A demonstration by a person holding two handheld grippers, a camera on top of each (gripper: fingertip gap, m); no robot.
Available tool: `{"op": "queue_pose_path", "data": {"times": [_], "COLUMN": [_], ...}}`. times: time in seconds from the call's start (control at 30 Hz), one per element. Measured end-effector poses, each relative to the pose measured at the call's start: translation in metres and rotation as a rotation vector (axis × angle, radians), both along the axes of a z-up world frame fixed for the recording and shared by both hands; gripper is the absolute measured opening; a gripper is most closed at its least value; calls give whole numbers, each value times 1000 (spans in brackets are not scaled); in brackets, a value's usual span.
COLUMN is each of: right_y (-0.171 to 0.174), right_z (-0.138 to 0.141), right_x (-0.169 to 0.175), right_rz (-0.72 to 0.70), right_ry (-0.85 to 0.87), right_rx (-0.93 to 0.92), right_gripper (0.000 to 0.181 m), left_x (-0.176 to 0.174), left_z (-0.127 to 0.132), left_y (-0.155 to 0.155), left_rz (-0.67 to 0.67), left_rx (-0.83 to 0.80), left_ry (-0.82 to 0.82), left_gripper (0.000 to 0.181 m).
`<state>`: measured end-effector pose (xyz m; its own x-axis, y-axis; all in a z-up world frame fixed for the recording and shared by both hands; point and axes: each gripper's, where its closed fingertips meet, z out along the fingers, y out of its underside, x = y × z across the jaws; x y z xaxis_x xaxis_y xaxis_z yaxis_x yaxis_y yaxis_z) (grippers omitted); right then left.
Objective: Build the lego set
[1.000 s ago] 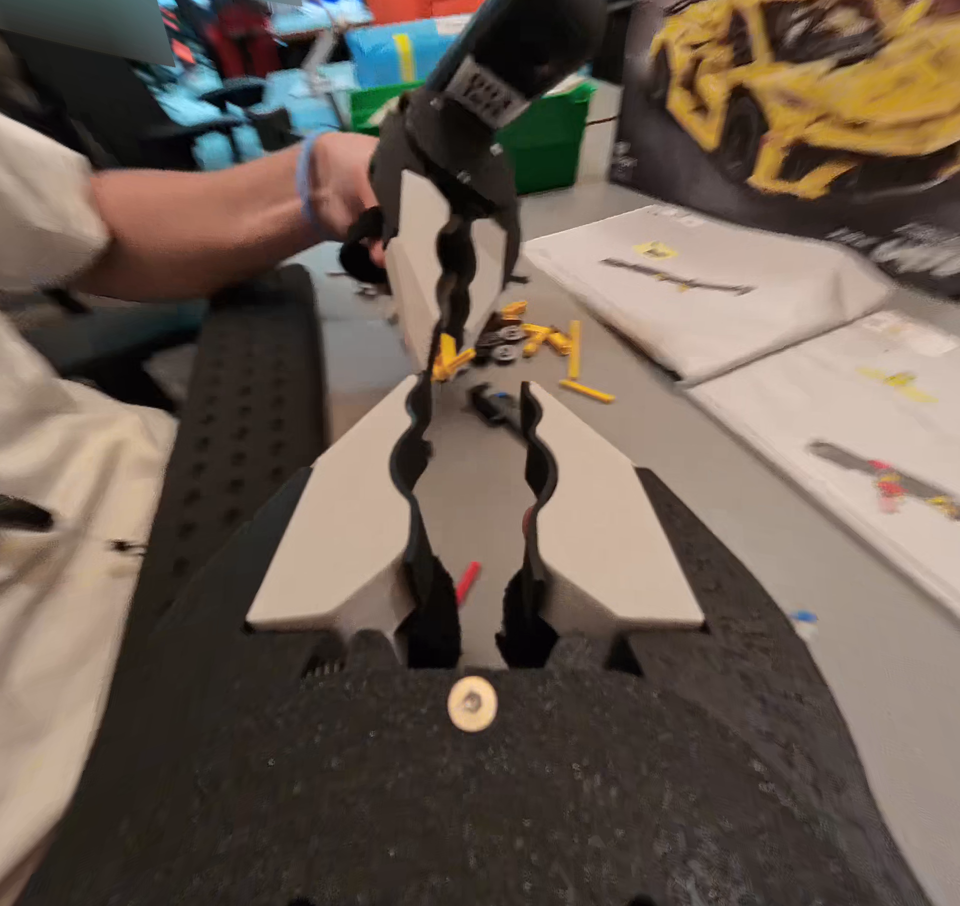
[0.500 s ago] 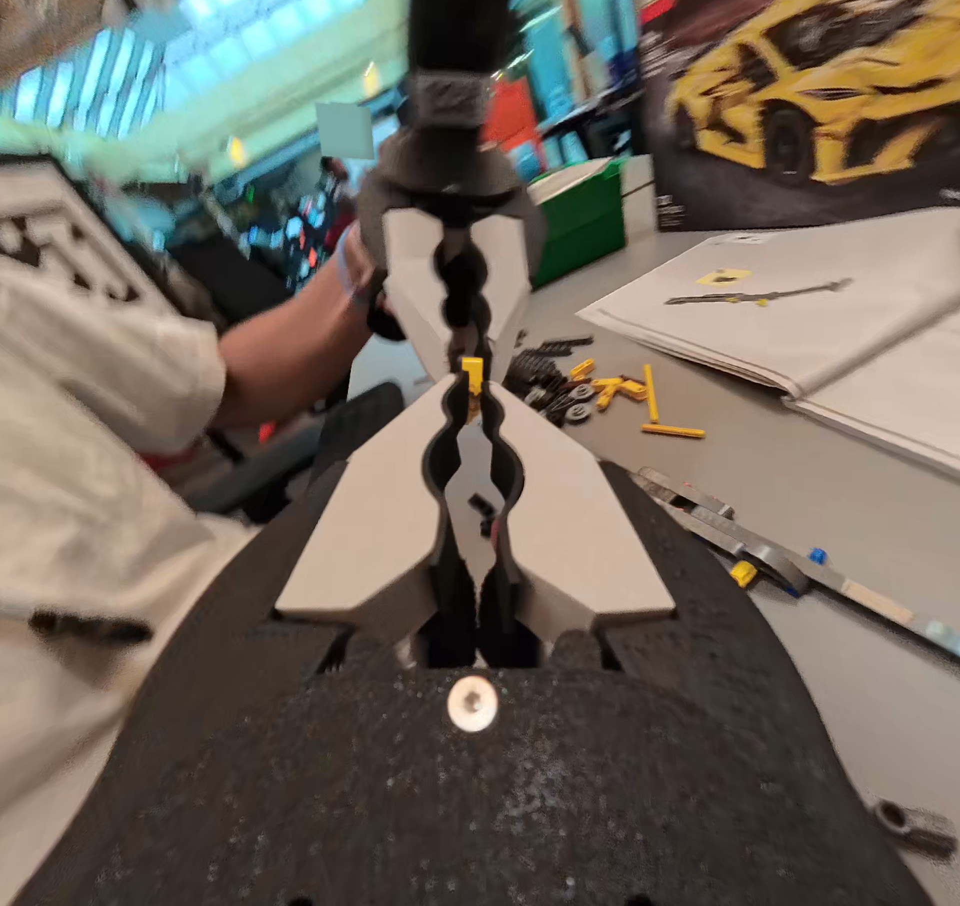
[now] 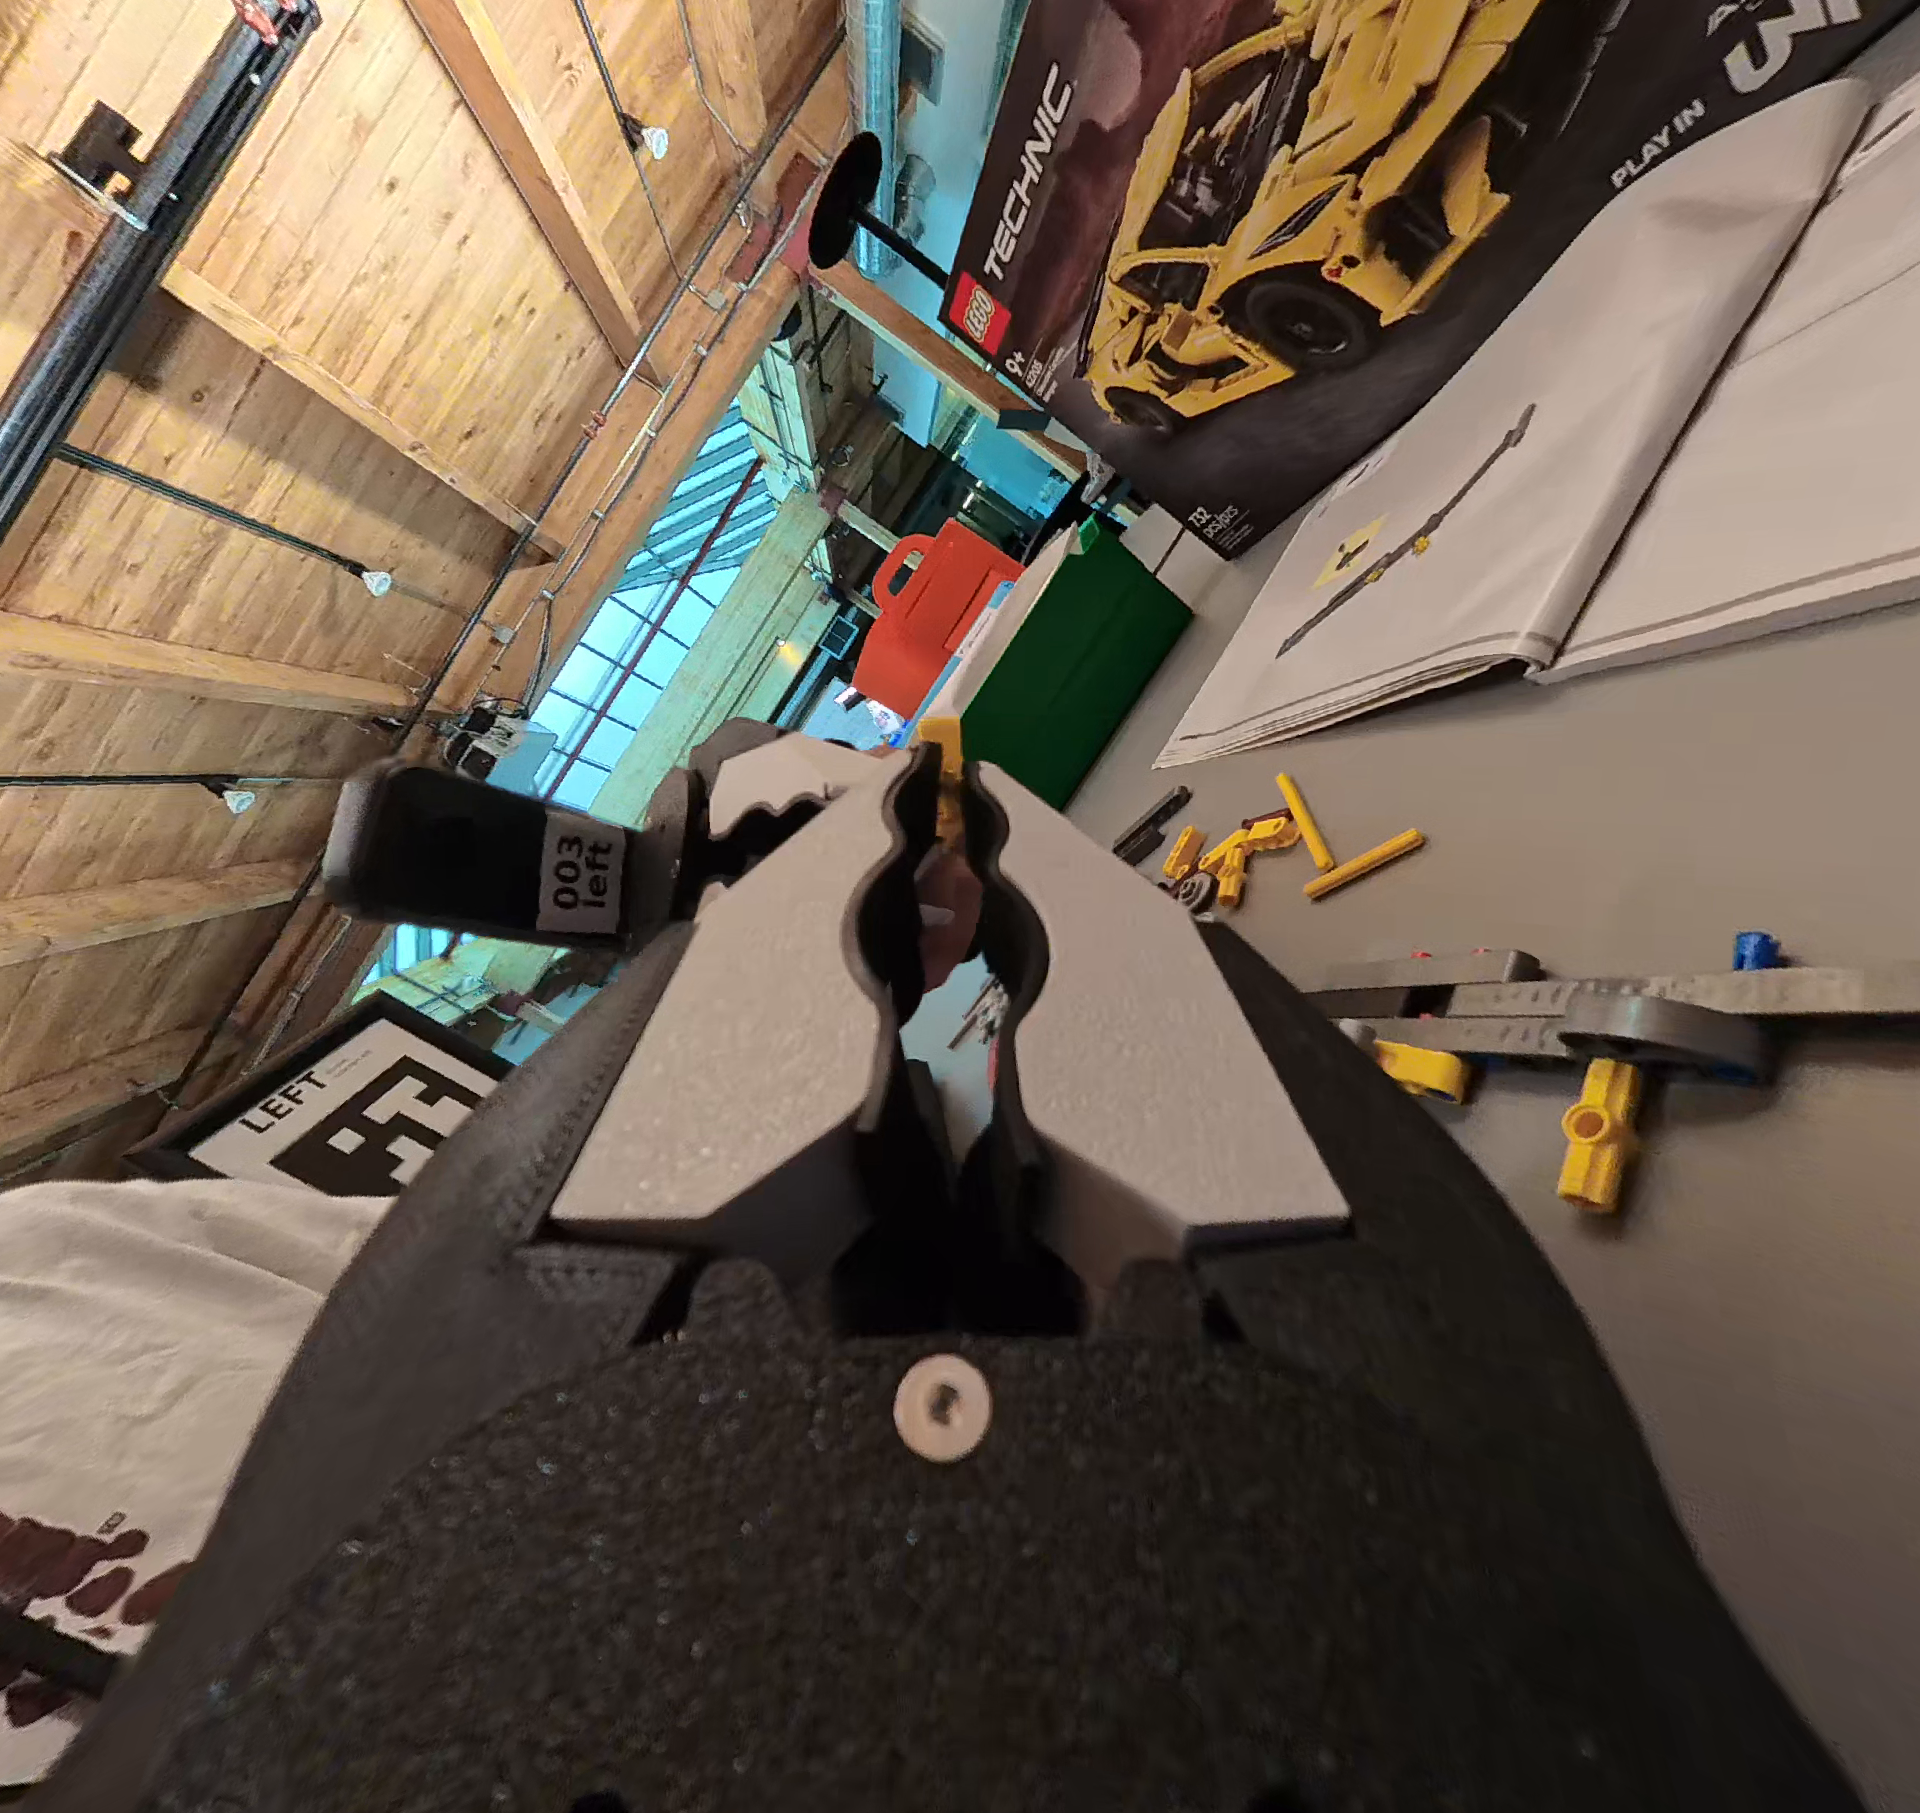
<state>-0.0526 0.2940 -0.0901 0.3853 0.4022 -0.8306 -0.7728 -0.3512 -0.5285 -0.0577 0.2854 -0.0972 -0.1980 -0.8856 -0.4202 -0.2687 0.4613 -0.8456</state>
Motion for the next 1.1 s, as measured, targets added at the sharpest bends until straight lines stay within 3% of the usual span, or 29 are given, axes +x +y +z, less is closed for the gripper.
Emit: {"op": "queue_pose_path", "data": {"times": [0.17,0.23,0.43,0.57,0.77,0.83,1.1], "right_y": [0,-1,-5,-7,-15,-16,-7], "right_z": [-3,-2,-1,3,-11,-18,-38], "right_x": [6,5,3,33,100,110,90], "right_rz": [-11,-3,-16,-220,-592,-643,-511], "right_ry": [36,49,-69,-343,-728,-798,-823], "right_rx": [-8,-2,18,45,-94,-152,-200], "right_gripper": [3,3,3,37,40,38,26], "left_x": [1,2,-1,-9,-11,-10,-9], "left_z": [-6,-7,-9,-27,-45,-43,-44], "left_y": [1,2,-2,-9,-15,-13,-6], "left_rz": [-4,-2,-35,-101,-104,-91,-65], "left_rx": [32,49,62,-22,-50,-37,-68], "left_ry": [2,-9,-38,52,137,120,105], "left_gripper": [10,3,3,3,3,3,3]}}
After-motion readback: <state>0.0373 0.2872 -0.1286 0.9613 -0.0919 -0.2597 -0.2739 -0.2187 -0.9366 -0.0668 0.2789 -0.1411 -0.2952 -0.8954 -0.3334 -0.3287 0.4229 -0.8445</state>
